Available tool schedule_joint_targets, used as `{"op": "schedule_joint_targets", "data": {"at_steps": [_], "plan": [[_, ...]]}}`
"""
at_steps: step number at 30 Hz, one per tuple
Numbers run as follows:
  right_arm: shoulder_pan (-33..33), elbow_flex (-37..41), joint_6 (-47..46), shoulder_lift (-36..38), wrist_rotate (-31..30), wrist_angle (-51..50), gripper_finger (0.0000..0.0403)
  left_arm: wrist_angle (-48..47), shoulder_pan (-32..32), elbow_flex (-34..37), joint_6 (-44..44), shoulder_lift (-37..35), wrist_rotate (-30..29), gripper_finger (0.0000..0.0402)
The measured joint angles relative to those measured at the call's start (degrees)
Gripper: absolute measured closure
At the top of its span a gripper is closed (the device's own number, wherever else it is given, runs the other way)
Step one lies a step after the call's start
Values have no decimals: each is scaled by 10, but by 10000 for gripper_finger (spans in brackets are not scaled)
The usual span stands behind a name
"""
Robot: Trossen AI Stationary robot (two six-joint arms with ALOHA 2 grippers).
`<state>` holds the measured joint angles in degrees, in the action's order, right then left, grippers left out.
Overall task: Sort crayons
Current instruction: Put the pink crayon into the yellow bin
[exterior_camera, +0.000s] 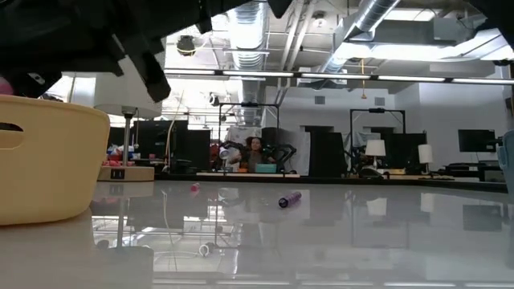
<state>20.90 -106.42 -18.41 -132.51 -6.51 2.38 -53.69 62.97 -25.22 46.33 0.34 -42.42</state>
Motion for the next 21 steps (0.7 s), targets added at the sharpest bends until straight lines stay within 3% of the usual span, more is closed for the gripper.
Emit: {"op": "schedule_joint_targets", "data": {"at_steps": [21], "plan": [[-1, 0, 4, 0, 0, -10, 387, 0, 0, 0, 0, 0, 0, 401]]}}
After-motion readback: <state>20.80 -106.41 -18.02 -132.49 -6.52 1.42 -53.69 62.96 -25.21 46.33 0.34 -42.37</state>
